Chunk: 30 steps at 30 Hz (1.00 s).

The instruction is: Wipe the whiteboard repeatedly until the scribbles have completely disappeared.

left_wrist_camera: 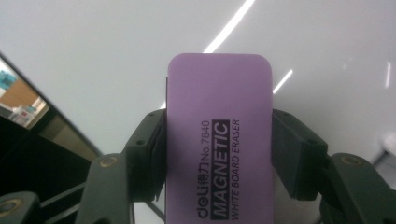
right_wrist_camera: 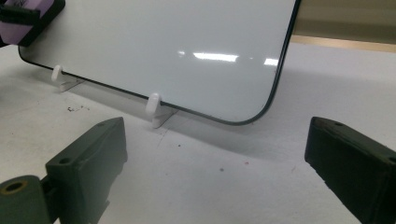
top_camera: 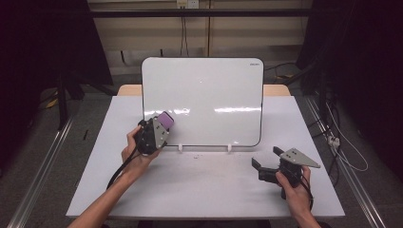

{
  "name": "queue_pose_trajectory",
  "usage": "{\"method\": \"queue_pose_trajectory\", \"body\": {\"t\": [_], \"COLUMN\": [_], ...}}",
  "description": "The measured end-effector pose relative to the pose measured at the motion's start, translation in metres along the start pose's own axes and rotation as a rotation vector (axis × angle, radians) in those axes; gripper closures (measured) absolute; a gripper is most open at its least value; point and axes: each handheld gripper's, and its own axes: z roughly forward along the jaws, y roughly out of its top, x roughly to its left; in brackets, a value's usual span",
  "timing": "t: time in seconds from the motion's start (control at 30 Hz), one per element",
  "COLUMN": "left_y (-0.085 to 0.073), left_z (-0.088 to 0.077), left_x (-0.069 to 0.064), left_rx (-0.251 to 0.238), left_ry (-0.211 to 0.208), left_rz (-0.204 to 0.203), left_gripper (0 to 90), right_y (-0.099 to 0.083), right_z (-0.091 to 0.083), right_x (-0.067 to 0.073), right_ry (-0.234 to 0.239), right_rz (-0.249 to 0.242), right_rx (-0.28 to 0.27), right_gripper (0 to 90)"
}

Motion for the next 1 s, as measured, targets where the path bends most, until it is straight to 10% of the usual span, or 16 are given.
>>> {"method": "queue_pose_trajectory", "body": {"t": [0.3, 1.0], "left_y": [-0.007, 0.022], "left_z": [-0.005, 0.012], "left_x": [-0.021, 0.055], "left_rx": [0.010, 0.014], "left_ry": [-0.059, 0.069], "left_rz": [0.055, -0.146], "left_gripper": [41.3, 41.3], "right_y": [-0.001, -0.001], "right_z": [0.002, 0.002], "right_x": [0.000, -0.001], "right_ry": [0.007, 0.007], "right_rz": [0.000, 0.004], "right_rx": [0.007, 0.009], "right_gripper": [5.4, 5.4]}}
